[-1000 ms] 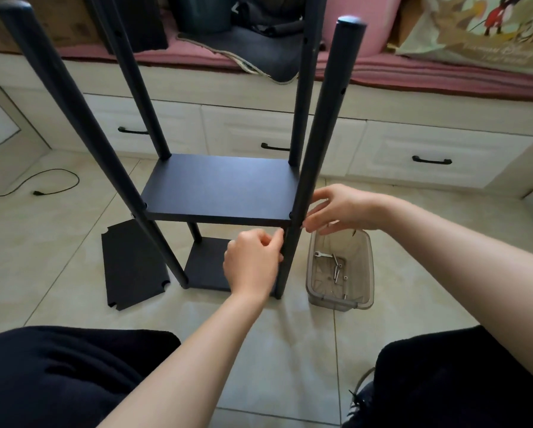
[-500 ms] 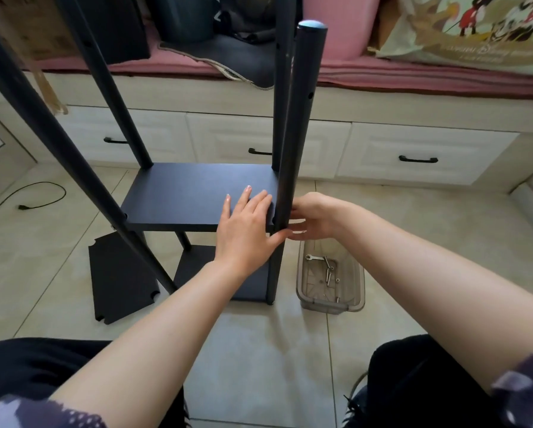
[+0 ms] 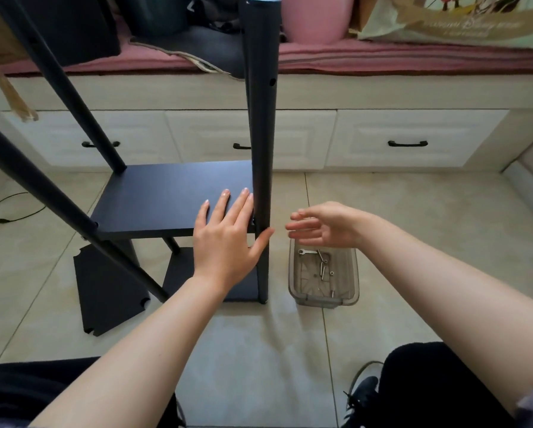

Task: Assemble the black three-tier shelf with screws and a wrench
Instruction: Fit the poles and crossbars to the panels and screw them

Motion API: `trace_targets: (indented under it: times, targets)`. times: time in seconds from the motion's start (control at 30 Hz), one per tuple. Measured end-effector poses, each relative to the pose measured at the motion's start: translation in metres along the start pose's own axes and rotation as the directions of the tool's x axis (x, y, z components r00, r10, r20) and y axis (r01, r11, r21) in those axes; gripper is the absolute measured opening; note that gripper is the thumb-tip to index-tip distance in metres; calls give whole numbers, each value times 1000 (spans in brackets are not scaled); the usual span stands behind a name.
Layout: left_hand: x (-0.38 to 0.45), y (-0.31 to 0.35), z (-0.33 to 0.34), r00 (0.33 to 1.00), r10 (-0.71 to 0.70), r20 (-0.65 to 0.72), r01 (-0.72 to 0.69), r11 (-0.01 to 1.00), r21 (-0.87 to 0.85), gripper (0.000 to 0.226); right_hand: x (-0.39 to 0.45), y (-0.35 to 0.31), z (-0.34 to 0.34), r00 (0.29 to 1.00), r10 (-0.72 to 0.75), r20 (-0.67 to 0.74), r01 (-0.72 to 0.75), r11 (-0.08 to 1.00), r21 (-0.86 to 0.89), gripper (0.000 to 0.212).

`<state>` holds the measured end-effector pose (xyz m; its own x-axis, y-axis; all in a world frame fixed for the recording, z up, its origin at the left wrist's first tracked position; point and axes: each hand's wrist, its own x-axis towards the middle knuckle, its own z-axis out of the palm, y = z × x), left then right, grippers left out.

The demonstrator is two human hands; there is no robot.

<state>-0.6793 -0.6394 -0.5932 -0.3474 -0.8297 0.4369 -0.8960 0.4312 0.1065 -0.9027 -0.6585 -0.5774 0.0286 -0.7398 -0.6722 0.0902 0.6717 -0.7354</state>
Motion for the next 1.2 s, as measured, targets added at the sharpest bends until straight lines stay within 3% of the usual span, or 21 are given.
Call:
trace_targets:
  times: [0.23, 0.57, 0.63, 0.73, 0.87, 1.0, 1.2]
  targets:
    - [0, -2, 11, 990, 54, -127, -49, 998, 47, 59, 40, 78, -51, 950, 85, -299, -127, 984, -126, 23]
    - [-1, -2, 20, 972, 76, -222, -61, 996, 72, 53, 124, 126, -49, 919, -2, -394, -149, 924, -352, 1]
    - [-1, -2, 21, 969, 82, -235, -64, 995, 82, 52, 138, 132, -49, 908, -25, -417, -185, 872, -454, 13]
    - [-1, -2, 23, 964, 90, -250, -71, 994, 84, 52, 155, 141, -50, 881, -17, -473, -266, 809, -525, 48]
    - [-1, -3, 24, 961, 93, -259, -75, 994, 78, 51, 169, 154, -51, 877, -13, -480, -315, 739, -596, 46]
    - [0, -2, 24, 963, 84, -258, -66, 995, 77, 52, 173, 162, -56, 905, -86, -416, -236, 712, -662, 41]
    - [0, -1, 24, 958, 89, -271, -69, 994, 83, 52, 168, 162, -54, 924, -206, -323, -151, 579, -801, 32]
